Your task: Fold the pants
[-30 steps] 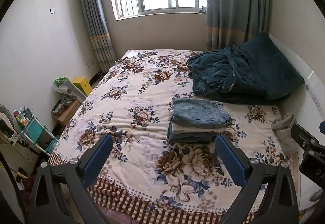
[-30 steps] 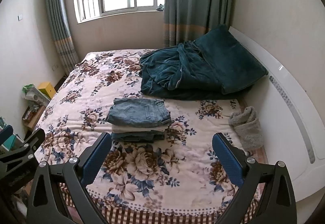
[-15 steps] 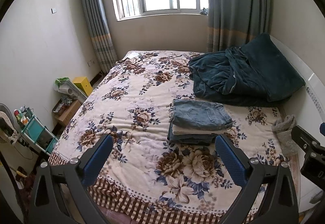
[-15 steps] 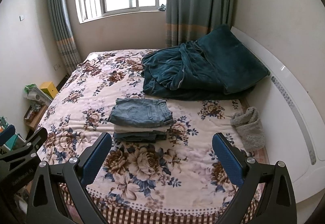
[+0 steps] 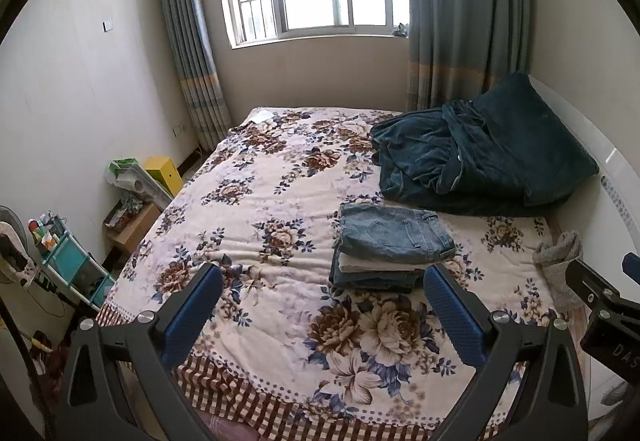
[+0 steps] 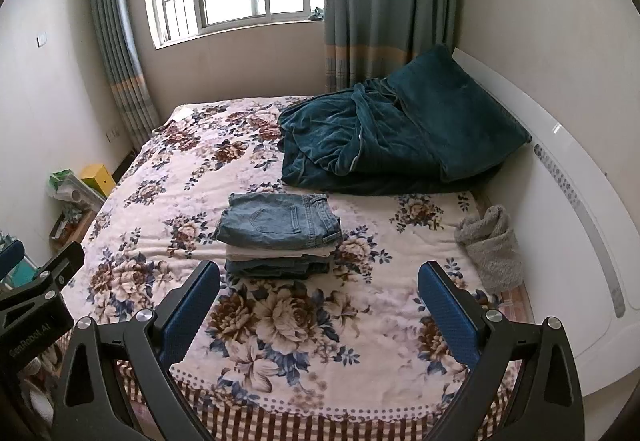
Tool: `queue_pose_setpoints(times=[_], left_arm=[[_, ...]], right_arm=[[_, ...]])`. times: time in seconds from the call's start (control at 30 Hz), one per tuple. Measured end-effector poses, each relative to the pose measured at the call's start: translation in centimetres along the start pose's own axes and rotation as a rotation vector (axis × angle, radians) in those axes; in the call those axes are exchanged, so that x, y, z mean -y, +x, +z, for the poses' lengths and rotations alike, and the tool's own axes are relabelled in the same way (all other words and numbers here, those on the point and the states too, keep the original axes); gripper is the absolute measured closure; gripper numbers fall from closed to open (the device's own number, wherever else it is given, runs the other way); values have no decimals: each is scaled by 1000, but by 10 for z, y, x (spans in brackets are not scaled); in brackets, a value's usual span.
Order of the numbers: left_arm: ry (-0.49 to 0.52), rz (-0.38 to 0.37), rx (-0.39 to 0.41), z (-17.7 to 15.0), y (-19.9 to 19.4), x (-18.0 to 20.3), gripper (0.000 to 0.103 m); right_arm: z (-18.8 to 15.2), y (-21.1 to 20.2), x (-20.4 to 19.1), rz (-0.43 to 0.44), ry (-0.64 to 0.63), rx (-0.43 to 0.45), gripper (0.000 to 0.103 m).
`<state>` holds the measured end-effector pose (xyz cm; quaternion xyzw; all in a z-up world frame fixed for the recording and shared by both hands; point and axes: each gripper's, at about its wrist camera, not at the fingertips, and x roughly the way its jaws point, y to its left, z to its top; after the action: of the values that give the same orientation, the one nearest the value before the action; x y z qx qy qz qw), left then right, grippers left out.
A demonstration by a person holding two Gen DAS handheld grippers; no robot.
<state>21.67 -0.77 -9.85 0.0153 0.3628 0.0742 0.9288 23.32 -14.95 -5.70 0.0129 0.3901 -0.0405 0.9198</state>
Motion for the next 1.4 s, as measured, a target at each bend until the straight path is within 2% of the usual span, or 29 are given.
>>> queue_pose_setpoints(times=[0.3,1.4], left_arm=[[-3,15,28,2,-10,0,0],[-7,22,39,1,-16,0,0]], right_arm=[[1,-4,-3,9,2,-7,2],[3,-13,-4,12,23,0,2]])
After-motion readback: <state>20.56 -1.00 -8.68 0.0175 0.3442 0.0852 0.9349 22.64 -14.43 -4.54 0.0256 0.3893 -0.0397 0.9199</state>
